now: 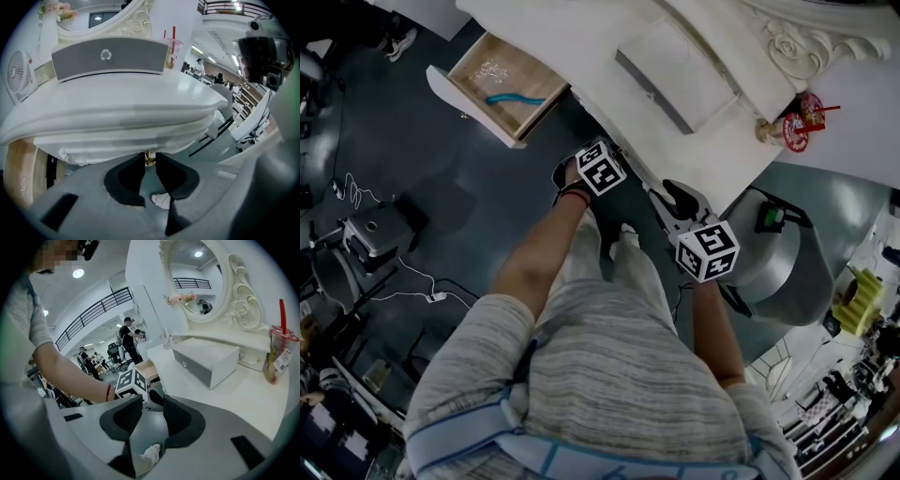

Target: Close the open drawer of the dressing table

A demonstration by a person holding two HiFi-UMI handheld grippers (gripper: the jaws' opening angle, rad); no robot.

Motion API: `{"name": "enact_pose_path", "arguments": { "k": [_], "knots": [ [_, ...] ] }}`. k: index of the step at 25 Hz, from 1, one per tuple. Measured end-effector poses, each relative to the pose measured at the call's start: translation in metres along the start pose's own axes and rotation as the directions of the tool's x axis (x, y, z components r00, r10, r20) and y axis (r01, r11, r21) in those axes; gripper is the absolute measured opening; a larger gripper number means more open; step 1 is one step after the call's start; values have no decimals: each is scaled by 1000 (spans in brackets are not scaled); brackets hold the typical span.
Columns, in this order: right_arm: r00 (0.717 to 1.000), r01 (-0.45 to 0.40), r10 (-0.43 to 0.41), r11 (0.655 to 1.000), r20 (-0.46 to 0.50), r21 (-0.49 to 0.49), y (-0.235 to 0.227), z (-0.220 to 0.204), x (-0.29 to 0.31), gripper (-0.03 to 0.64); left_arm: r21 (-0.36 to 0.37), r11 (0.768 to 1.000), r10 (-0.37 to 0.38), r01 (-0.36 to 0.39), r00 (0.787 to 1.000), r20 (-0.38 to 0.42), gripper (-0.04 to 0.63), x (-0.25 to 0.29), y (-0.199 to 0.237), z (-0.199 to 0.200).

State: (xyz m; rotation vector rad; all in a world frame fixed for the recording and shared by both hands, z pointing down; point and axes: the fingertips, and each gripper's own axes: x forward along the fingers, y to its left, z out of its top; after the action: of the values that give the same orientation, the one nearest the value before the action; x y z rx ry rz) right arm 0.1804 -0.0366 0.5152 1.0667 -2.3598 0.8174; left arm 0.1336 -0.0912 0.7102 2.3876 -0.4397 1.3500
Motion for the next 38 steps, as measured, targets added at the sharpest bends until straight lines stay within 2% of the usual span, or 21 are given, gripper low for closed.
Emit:
{"name": "enact_pose_path", "arguments": {
  "k": [15, 22, 30, 34, 38],
  "knots": [
    [1000, 18, -18, 1000, -11, 21, 3, -8, 3, 103, 30, 1000, -3, 3, 1000, 15, 83, 11, 7, 21],
    [1000, 17, -17, 1000, -18, 14, 6, -9, 6, 103, 15, 1000, 0, 0, 999, 32, 83, 9, 7, 22],
    [1000, 8, -8, 1000, -22, 2, 8, -6, 11, 103, -21, 999, -38, 39, 997, 62, 87, 7, 5, 21],
    [1000, -1, 1, 1000, -18, -7, 11, -2, 15, 103, -44, 999, -19, 24, 994, 105, 92, -10, 9, 19],
    [1000, -20, 20, 999, -12, -25, 16, 6, 24, 103, -128, 992, 13, 14, 979, 204, 92, -41, 15, 19]
  ]
}}
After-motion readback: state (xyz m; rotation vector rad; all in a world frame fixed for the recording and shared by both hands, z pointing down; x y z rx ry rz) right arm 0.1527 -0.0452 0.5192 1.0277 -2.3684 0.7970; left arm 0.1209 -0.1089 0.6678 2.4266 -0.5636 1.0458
